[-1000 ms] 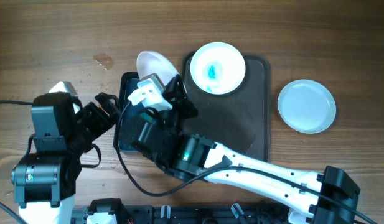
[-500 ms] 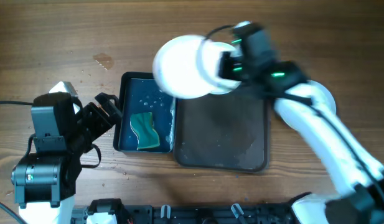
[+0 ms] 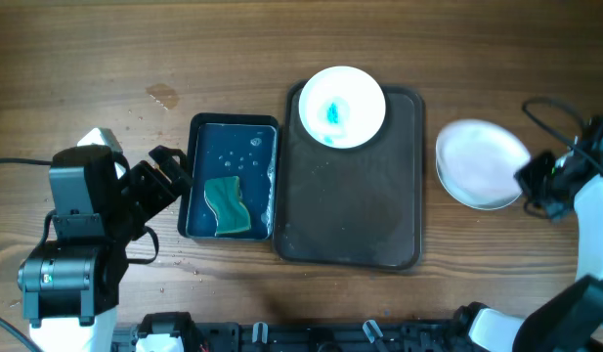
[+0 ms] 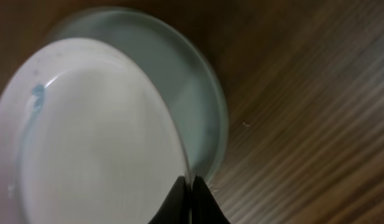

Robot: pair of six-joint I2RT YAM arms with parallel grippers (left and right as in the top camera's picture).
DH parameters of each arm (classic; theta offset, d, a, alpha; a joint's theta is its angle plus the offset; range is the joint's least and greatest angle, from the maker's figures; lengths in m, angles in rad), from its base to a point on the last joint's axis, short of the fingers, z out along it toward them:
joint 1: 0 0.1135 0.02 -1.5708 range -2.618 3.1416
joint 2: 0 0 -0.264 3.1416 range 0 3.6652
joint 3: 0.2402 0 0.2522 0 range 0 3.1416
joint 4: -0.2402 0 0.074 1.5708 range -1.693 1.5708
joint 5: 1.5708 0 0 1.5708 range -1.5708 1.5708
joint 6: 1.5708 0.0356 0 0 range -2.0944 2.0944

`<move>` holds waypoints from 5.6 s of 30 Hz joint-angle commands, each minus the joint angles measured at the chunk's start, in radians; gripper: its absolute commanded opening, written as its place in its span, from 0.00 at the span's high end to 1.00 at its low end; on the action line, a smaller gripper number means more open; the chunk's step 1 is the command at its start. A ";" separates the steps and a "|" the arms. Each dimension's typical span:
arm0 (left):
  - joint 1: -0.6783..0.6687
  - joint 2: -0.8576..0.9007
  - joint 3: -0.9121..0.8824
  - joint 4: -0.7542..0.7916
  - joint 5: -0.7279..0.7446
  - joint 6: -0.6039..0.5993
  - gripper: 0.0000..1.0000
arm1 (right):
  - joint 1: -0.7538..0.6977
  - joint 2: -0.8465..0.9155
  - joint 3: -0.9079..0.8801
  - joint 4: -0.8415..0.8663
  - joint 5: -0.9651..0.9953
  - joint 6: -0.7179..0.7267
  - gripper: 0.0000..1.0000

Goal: Clean dirty plates on tray and stack at the side
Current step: 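Set the second plate onto the first plate at the right side, then grip the last white plate with the right gripper and slide it to tray center, then grasp the sponge in the water tray with the left gripper, then scrub the last plate with the sponge while the right gripper holds it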

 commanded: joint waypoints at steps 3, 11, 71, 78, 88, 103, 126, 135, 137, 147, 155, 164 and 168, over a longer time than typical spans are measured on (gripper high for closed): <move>0.005 -0.001 0.014 0.003 0.012 0.005 0.00 | -0.024 -0.006 -0.051 0.030 -0.006 -0.022 0.58; 0.005 -0.001 0.014 0.003 0.012 0.005 0.00 | 0.291 -0.265 0.184 -0.080 -0.324 -0.256 0.37; -0.066 0.129 -0.002 -0.118 0.130 0.092 0.15 | 0.838 -0.226 0.078 -0.130 -0.085 -0.076 0.53; -0.184 0.528 -0.153 -0.003 0.105 0.068 0.36 | 0.838 -0.229 0.077 -0.131 -0.106 -0.073 0.51; -0.270 0.922 -0.152 0.144 0.105 -0.006 0.96 | 0.838 -0.229 0.077 -0.130 -0.105 -0.073 0.49; -0.271 0.693 -0.201 0.211 -0.195 0.002 0.55 | 0.838 -0.229 0.077 -0.132 -0.105 -0.071 0.50; -0.271 0.665 -0.361 0.368 -0.048 0.080 0.69 | 0.838 -0.224 -0.198 0.016 -0.119 -0.014 0.50; -0.272 0.628 -0.174 0.194 -0.047 0.086 0.96 | 0.838 -0.140 -0.231 0.180 -0.064 0.005 0.54; -0.272 0.613 -0.078 0.116 -0.045 0.111 0.96 | 0.838 -0.088 -0.231 0.215 -0.051 0.005 0.55; -0.318 0.612 0.205 -0.015 0.161 0.136 0.96 | 0.838 0.193 -0.231 0.389 -0.079 0.007 0.96; -0.575 0.800 0.140 0.286 0.289 -0.028 0.96 | 0.838 0.193 -0.231 0.377 -0.078 0.007 0.96; -0.682 1.161 0.140 0.437 0.268 -0.148 0.96 | 0.838 0.193 -0.231 0.363 -0.079 0.008 0.96; -0.626 1.137 0.183 0.206 -0.088 -0.148 0.96 | 0.838 0.193 -0.231 0.364 -0.082 0.008 0.96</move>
